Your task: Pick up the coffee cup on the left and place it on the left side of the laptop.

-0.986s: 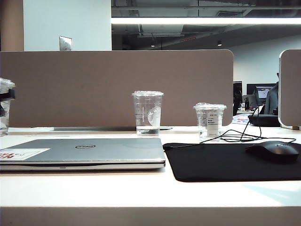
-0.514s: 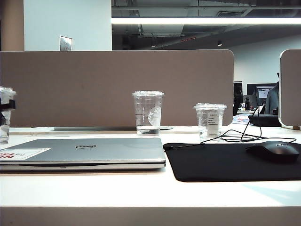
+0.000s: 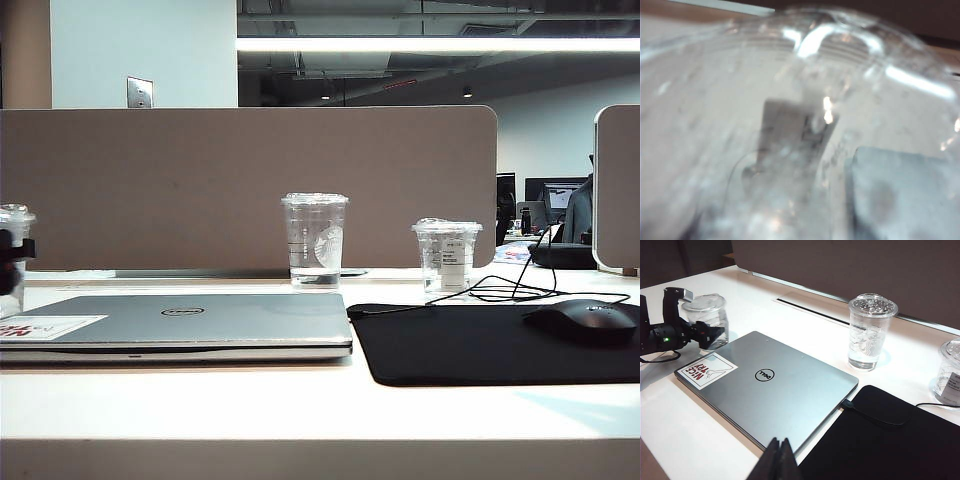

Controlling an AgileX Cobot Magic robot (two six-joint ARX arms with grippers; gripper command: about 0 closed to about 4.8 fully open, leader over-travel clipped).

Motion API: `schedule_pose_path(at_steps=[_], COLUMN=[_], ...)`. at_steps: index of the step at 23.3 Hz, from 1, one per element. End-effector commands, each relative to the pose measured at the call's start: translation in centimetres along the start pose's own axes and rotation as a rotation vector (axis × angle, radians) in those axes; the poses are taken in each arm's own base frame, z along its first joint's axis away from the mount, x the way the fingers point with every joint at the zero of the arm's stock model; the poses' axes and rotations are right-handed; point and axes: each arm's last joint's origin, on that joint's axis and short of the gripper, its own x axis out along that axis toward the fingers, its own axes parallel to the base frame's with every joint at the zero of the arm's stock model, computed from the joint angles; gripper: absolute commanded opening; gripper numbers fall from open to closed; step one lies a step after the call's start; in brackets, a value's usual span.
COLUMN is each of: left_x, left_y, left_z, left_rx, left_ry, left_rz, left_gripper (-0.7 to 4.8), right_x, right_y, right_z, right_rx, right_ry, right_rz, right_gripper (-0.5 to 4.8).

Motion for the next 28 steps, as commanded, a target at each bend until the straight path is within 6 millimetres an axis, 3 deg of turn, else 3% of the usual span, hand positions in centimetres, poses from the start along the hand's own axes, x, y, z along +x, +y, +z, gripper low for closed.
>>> schedule_pose_path(at_steps=[1,5,11,17,23,24,25,28], left_x=[0.0,-0.3,-2.2,-3.8,-7.0,-7.8,-8.2,-9.2], left_y=[0.0,0.0,-0.2,-0.3,-0.6,-0.7,-0.7,-0.8], left_z=[0.1,0.4,1.2,1.7,3.8,4.2,4.4,5.0], left_rx=[0.004,0.004,0.008,0.059,0.107,0.107,0.107,0.107], left_ry=[-0.010,-0.017,-0.022,0.166,0.294,0.315,0.322,0.323], left_rz=[-0.003,-0.005,-0.003,0.012,0.049,0.049,0.049,0.049], left_gripper=[4.79,4.79,4.79,4.79,4.79,3.27,2.62,1.85], right_x=[-0.1,-0.1,-0.1,-0.1,-0.1,-0.1,-0.1,-0.1], right_y=[0.0,0.0,0.0,0.0,0.0,0.0,0.0,0.0], right_z=[0.4,0.4,0.4,0.5,0.5,0.5,0.5,0.5], right_rx=[0.001,0.001,0.001,0.002,0.002,0.002,0.002,0.002], right_ry=[-0.028,-0.027,-0.029,-0.038,-0.039,-0.036,-0.035,-0.036], right_rz=[0.003,0.003,0.002,0.003,0.006,0.006,0.006,0.006], right_gripper=[-0.03,-0.03,-0.04,-0.03,-0.04,-0.03,-0.04,-0.03])
